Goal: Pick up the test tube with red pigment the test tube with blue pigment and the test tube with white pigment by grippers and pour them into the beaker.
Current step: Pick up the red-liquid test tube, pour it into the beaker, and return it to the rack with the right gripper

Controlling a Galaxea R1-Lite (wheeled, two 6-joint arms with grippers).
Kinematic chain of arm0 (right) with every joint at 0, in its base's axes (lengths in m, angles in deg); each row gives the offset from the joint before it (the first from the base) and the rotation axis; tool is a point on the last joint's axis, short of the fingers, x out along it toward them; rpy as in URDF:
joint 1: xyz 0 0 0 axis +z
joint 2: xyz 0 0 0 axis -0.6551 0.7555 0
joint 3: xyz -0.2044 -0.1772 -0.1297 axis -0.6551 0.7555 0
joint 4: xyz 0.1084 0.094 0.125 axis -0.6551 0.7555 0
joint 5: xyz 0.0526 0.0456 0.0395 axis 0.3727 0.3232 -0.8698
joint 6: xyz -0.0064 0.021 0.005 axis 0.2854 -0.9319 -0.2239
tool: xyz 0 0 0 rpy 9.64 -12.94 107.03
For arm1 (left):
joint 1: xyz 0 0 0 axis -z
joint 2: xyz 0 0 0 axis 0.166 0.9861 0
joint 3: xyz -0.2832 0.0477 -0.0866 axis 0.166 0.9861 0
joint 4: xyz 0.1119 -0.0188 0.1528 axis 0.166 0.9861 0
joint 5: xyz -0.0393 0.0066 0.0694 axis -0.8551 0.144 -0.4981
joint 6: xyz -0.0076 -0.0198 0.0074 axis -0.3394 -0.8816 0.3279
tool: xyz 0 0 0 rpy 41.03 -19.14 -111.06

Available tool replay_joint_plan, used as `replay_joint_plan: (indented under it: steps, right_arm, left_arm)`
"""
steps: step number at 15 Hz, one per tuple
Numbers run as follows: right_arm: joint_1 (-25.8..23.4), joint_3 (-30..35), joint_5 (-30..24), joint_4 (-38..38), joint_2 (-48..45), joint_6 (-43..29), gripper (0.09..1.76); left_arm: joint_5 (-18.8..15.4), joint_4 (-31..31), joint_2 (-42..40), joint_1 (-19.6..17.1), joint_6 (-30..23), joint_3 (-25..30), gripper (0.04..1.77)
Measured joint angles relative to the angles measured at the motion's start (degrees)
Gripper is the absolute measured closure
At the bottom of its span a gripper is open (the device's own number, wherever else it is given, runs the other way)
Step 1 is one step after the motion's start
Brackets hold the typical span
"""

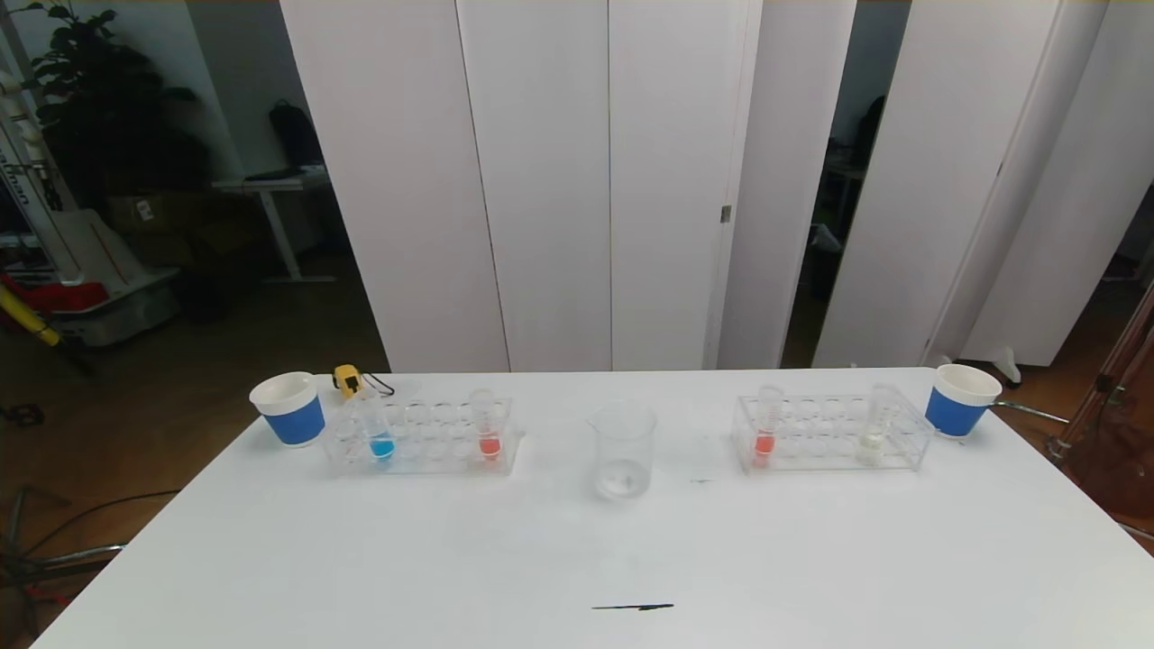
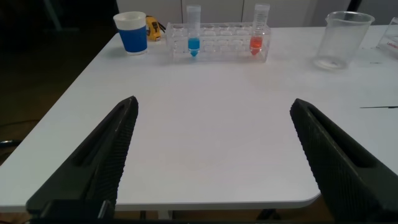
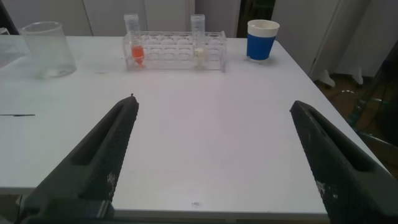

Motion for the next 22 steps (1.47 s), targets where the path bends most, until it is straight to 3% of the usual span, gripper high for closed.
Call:
replay_joint_plan:
  steps: [22]
  right_arm:
    - [0.00, 0.00, 0.00, 0.01, 0.00, 0.00, 0.10]
  left_arm:
    - [0.02, 0.00, 0.00, 0.00, 0.00, 0.00, 0.06]
